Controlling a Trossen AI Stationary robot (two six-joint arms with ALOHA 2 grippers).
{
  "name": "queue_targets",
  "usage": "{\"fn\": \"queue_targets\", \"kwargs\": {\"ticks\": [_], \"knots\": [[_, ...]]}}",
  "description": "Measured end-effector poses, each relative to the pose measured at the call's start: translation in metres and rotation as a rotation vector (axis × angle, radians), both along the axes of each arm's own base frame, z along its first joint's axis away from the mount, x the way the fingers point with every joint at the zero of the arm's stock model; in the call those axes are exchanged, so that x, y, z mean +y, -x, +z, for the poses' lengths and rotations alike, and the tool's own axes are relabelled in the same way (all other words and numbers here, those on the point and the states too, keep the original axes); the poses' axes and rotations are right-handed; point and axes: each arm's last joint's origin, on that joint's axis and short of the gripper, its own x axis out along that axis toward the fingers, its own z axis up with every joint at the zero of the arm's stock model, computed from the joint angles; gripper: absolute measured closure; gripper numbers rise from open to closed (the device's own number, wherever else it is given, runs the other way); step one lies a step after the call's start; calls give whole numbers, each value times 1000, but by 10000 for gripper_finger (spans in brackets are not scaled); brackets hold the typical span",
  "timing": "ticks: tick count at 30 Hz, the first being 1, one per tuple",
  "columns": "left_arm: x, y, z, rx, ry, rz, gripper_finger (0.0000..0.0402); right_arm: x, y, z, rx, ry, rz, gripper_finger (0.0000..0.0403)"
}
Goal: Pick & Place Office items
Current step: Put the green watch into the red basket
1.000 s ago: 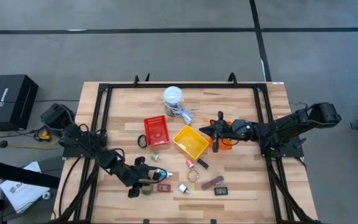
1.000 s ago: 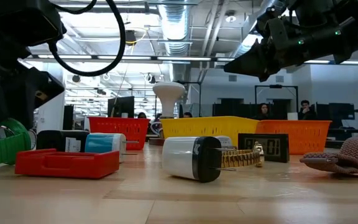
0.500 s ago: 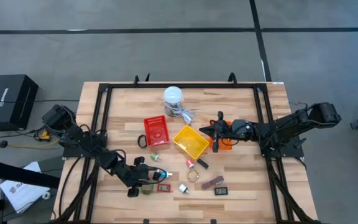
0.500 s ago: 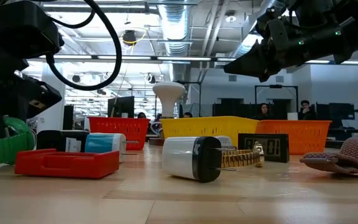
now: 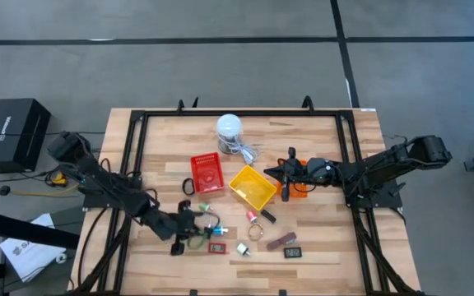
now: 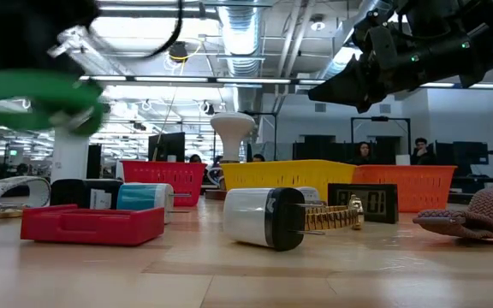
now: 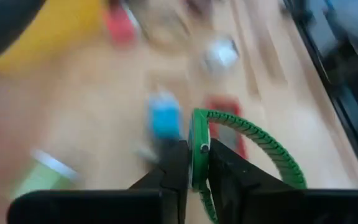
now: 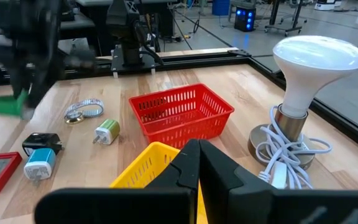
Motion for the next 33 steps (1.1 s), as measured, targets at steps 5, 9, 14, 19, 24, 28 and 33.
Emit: {"fn": "queue_targets", "kwargs": {"ticks": [5,9,14,19,24,28,33], "knots": [[36,-5,32,-155,-202,76,369,0,0,0,0,0,0,402],[74,-10,48,-196,-328,172,360,0,0,0,0,0,0,402],[117,-15,52,-167,-414,251,358,0,0,0,0,0,0,402],[151,-19,39,-88,-389,316,366,0,0,0,0,0,0,402],[170,-19,13,33,-385,356,357,0,0,0,5,1,0,402],[175,-21,2,82,-383,369,358,0,0,-1,8,1,0,402],[176,-25,-11,141,-384,358,361,0,0,-1,8,1,0,402]]}}
